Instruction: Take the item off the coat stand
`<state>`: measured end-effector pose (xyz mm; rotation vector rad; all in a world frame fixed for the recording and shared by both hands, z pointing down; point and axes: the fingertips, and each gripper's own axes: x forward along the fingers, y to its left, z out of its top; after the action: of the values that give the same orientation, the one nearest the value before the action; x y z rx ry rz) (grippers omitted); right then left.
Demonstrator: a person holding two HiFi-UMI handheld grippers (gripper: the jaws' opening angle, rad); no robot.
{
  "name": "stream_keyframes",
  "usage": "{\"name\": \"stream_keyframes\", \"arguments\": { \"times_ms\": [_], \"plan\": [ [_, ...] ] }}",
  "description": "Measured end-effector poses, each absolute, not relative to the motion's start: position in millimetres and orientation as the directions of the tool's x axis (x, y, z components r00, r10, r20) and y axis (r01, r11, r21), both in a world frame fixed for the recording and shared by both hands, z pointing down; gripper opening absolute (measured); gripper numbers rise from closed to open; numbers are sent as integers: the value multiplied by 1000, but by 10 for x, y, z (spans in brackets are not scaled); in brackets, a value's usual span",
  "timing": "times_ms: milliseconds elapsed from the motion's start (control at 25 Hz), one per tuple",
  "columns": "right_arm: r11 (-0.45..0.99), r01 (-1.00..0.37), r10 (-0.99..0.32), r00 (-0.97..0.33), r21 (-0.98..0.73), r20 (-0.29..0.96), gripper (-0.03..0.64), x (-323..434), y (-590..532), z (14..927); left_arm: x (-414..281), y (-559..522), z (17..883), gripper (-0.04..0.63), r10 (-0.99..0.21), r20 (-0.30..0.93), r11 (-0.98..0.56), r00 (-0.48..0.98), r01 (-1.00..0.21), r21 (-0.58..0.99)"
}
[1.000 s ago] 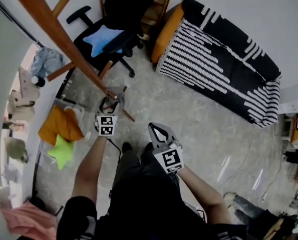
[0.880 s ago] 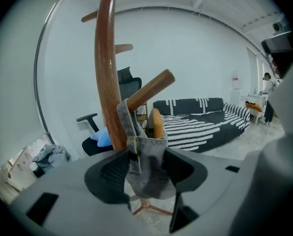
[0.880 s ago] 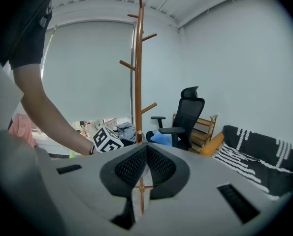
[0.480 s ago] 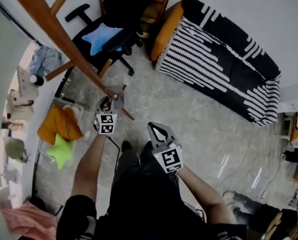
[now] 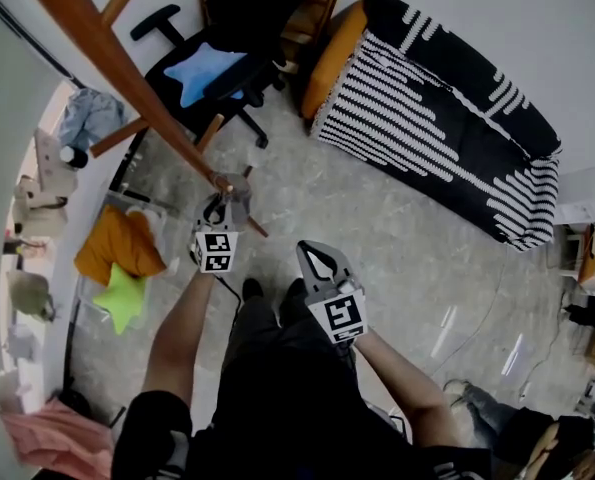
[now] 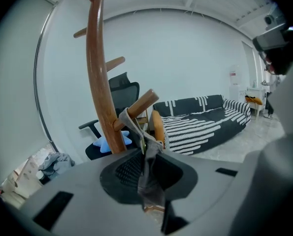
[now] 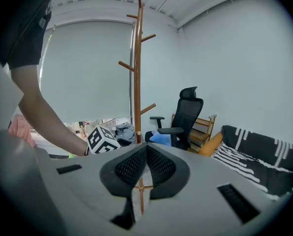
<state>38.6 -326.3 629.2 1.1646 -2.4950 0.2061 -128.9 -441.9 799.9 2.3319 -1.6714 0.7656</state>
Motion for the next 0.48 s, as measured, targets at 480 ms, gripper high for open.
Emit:
{"name": "stream_keyframes", "arguments": {
  "times_ms": [480],
  "plan": [
    [624,-781,-724,-564,29,397,19,535,-3198,6257,-975,-4185,7722,64,-840,456,-391,295,-911,-131]
  ]
}}
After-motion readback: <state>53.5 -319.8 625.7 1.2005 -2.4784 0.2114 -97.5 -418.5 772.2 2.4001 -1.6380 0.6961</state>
